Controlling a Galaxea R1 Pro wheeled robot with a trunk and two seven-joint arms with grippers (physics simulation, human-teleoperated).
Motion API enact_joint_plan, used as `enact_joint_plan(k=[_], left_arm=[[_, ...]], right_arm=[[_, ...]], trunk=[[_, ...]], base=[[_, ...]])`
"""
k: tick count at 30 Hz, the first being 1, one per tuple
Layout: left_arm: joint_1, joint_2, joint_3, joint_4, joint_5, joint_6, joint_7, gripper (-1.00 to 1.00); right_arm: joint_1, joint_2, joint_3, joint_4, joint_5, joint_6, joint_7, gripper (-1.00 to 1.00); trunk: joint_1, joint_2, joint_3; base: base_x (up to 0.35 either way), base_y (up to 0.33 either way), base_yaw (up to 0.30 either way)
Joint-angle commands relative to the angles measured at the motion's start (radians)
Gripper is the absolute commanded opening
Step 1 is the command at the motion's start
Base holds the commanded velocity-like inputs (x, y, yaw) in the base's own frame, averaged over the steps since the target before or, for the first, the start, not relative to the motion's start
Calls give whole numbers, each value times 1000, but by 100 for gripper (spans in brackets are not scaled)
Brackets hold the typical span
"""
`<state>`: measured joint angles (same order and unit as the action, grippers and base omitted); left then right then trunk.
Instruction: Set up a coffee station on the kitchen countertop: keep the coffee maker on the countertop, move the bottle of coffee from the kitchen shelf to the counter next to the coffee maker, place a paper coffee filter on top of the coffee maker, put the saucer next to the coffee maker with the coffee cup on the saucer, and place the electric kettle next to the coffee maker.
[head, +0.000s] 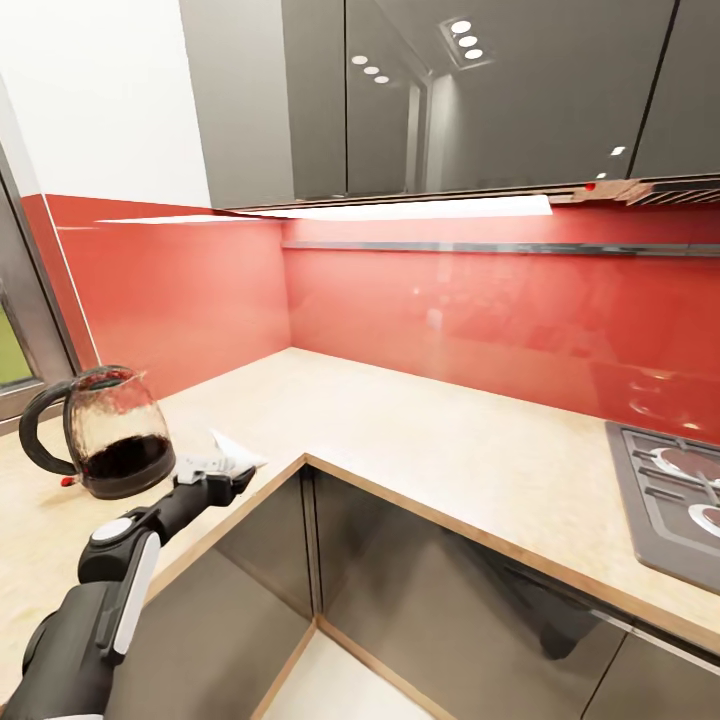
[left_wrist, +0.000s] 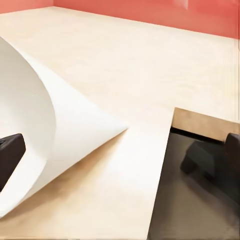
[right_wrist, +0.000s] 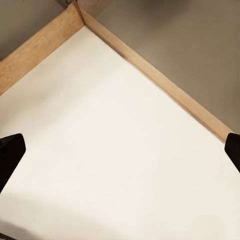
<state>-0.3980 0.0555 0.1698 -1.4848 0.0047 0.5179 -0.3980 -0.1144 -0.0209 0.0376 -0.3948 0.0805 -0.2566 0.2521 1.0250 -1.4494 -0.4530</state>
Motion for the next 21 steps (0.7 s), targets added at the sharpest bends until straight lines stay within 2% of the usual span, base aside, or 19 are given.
enact_joint_plan(k=[1,21], left_arm=[[-1,0,1,2,0,7,-9,100],[-1,0,7,8,0,6,-25,100]], right_arm=[[-1,-1,2,0,8,-4,-2,100],[-1,-1,2,0,8,-5,-2,100]], trunk=[[0,-1,-1],[0,-1,-1]], base=[[0,0,0],[10,0,0]])
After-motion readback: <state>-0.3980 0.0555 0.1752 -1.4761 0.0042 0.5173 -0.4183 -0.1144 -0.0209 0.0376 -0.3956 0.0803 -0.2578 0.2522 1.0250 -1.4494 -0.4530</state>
